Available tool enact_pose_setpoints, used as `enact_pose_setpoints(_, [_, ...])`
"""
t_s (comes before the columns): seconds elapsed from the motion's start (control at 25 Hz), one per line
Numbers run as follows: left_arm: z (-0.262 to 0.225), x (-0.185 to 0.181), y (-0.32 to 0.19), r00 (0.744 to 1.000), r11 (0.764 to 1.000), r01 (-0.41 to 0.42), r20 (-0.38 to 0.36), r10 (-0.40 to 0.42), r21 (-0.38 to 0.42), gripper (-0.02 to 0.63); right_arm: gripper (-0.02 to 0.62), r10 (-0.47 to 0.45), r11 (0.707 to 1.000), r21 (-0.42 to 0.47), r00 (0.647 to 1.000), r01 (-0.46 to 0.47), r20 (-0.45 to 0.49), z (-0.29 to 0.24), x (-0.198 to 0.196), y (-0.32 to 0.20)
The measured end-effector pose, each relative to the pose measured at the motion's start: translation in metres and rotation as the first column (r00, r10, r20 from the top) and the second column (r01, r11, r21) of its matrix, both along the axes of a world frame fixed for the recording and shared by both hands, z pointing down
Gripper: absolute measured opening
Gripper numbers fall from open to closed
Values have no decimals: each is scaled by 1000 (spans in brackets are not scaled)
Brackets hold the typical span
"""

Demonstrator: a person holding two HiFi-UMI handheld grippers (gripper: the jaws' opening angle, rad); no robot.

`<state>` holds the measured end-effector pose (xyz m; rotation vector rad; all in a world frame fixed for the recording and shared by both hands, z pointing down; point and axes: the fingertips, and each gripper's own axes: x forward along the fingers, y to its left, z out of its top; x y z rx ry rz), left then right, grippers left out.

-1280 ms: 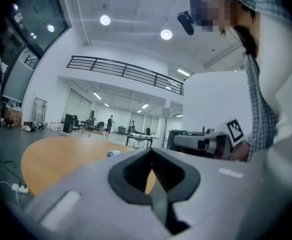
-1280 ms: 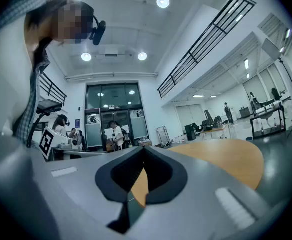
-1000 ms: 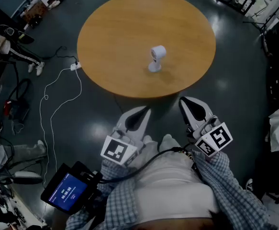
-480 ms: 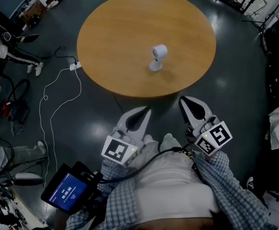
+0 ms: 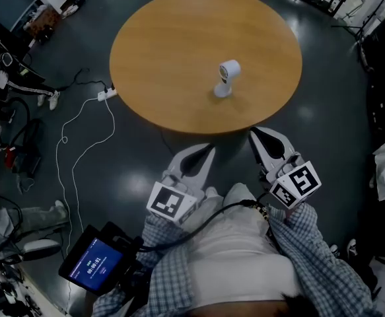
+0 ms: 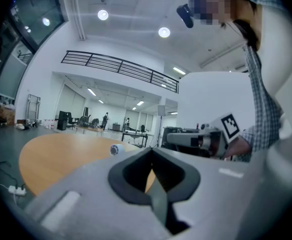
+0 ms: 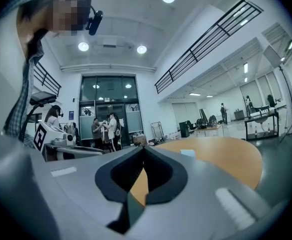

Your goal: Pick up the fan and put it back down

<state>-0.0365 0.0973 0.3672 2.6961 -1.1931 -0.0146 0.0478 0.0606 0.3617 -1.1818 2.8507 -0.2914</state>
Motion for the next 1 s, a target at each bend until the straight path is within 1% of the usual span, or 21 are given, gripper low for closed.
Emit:
enact_pose_setpoints(0.16, [8, -1, -1, 1000, 999, 10, 25, -9, -46, -3, 0, 9, 1000, 13, 1000, -9, 9, -1, -2, -11])
enact_pose_setpoints(0.24, [8, -2, -3, 1000, 999, 14, 28, -12, -45, -3, 0, -16, 1000, 24, 1000, 15, 4, -1, -2, -14])
enact_pose_setpoints(0.32, [7, -3, -8, 999, 999, 16, 29, -15, -27, -3, 0, -35, 999, 30, 999, 35, -2, 1, -1, -20])
enact_pose_setpoints(0.4, [8, -6, -15, 999, 999, 37, 28, -36, -23, -3, 0, -40, 999, 26, 999, 41, -5, 6, 2, -32])
enact_pose_setpoints(0.52, [11, -7, -29, 996, 996, 86, 27, -85, -29, -3, 39, -54, 999, 3, 998, 54, -10, 18, 7, -54])
enact_pose_setpoints(0.64, [21, -8, -43, 995, 995, 99, 34, -99, -11, -3, 78, -86, 996, -18, 995, 85, -47, 36, 5, -76])
enact_pose_setpoints(0.76, [10, -12, -69, 986, 986, 167, 8, -167, -23, -3, 106, -130, 991, -36, 987, 128, -92, 56, -3, -98])
enact_pose_setpoints(0.84, [3, -14, -85, 979, 979, 202, 1, -202, -17, -3, 132, -162, 986, -52, 979, 156, -126, 69, -9, -109])
enact_pose_setpoints(0.92, [1, -14, -95, 976, 975, 220, 6, -220, -13, -3, 151, -186, 982, -72, 970, 177, -154, 82, -13, -116])
enact_pose_setpoints(1.0, [1, -11, -103, 973, 973, 229, 19, -228, -12, -3, 156, -203, 977, -99, 966, 189, -158, 95, -15, -122])
